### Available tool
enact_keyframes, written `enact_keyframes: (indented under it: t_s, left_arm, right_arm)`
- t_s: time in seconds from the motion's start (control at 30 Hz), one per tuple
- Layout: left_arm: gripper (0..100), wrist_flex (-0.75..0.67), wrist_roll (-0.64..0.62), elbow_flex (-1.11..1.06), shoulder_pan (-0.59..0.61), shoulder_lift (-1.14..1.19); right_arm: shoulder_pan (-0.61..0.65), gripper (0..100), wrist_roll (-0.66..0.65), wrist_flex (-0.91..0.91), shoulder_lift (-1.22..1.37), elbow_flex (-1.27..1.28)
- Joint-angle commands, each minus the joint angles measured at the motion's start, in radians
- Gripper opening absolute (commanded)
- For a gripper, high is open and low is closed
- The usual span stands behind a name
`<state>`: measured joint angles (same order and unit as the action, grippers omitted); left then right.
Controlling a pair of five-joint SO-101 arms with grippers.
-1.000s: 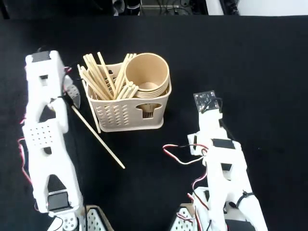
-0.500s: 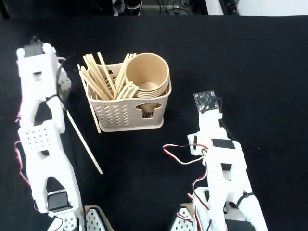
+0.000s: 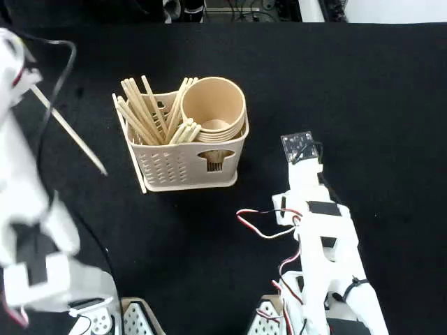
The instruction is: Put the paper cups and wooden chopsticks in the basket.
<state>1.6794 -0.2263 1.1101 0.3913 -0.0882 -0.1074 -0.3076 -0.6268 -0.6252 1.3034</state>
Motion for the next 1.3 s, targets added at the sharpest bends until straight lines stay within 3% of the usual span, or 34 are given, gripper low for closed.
enact_keyframes:
  t_s: [0.0,0.23,0.53,0.87,0.97,1.13,1.27]
  left_arm:
    - [3,-0.121,0.051,0.074,-0.047,-0.212]
    - [3,-0.245,0.063,0.071,-0.193,-0.331]
    - [3,-0.140,0.063,-0.113,-0.435,-0.316]
    - [3,-0.252,0.046,-0.298,-0.438,-0.316]
    - [3,-0.187,0.025,-0.371,-0.438,-0.339]
    - [3,-0.135,0.000,-0.498,-0.430,-0.494]
    - [3,-0.207,0.008,-0.615,-0.437,-0.698]
  right_arm:
    - [0.005,1.2,-0.006,-0.008,-0.004,-0.005]
    - [0.005,1.2,-0.006,-0.008,-0.004,-0.005]
    - [0.005,1.2,-0.006,-0.008,-0.004,-0.005]
    - [0.005,1.2,-0.006,-0.008,-0.004,-0.005]
    - [0.005,1.2,-0.006,-0.008,-0.004,-0.005]
    - [0.005,1.2,-0.006,-0.008,-0.004,-0.007]
    - [0.005,1.2,-0.006,-0.008,-0.004,-0.007]
